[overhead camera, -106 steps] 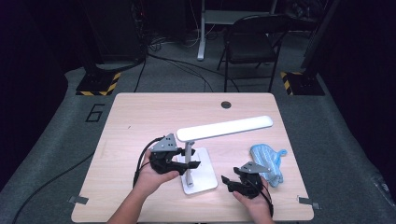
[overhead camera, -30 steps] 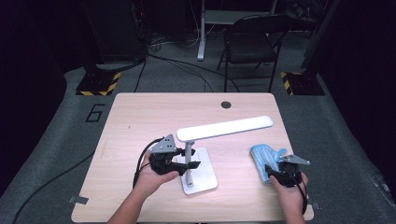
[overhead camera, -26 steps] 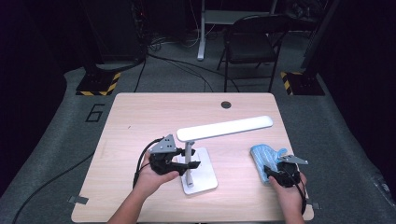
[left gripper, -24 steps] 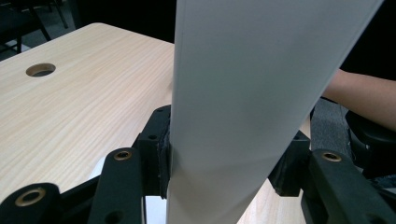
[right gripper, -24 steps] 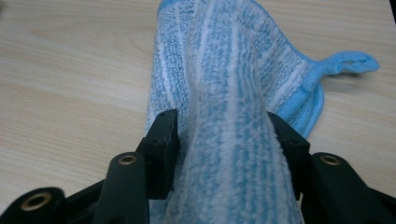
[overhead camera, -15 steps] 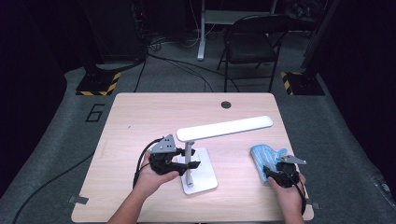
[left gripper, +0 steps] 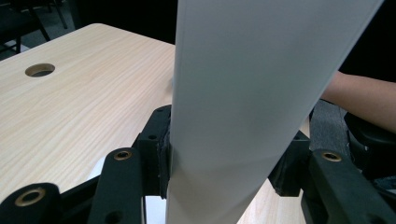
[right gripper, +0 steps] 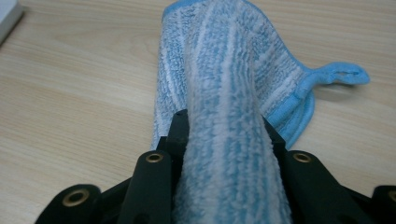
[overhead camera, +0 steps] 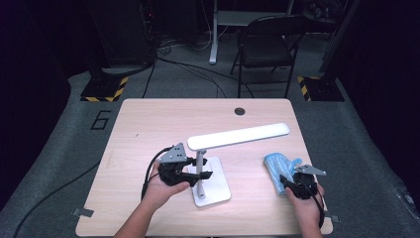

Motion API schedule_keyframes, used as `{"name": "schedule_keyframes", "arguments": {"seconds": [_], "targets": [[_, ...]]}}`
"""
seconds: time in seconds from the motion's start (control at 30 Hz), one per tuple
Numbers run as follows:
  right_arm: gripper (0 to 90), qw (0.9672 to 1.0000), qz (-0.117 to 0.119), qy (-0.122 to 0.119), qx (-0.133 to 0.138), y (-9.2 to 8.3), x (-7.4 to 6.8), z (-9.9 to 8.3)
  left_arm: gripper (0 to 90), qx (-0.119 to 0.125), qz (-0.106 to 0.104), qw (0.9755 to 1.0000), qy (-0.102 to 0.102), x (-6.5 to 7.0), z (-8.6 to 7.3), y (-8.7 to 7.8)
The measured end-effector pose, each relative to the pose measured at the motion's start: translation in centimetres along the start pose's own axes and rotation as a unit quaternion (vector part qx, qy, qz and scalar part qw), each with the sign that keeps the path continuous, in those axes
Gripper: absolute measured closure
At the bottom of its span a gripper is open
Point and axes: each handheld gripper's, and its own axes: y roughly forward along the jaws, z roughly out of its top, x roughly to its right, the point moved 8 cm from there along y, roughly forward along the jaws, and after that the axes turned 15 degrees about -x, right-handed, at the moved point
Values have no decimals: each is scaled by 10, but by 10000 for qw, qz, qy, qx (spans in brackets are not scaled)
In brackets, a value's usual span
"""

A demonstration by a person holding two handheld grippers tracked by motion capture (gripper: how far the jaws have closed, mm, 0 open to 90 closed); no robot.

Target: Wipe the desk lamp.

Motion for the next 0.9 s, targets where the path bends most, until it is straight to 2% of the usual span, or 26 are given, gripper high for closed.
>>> {"name": "schedule_keyframes", "arguments": {"seconds": [0.07,0.2,0.4,0.47,0.5,0.53,0.67,0.73,0.77,0.9], "targets": [[659,10000,87,-13,31,-1,-6,2,500,13,-2,10000,-1,0,0,0],[659,9991,261,-310,120,-5,-29,6,500,58,6,10000,-8,0,0,0],[658,9953,589,-730,226,-5,-68,12,498,97,2,9999,-37,0,0,1],[658,9946,638,-803,181,-6,-73,11,498,101,-7,9999,-35,0,0,1],[658,9932,748,-855,252,-7,-84,14,498,102,-30,9999,-29,0,0,1],[659,9922,818,-903,273,-7,-89,14,498,74,-109,9999,2,2,0,1],[659,9877,1110,-1046,332,-9,-107,15,498,92,-131,9999,25,5,1,3],[659,9870,1174,-1039,367,-10,-112,16,498,93,-141,9999,35,5,1,3],[659,9844,1262,-1156,398,-10,-122,16,497,90,-147,9998,52,5,1,3],[658,9805,1402,-1360,233,-7,-145,13,497,119,-203,9997,62,7,2,4]]}}
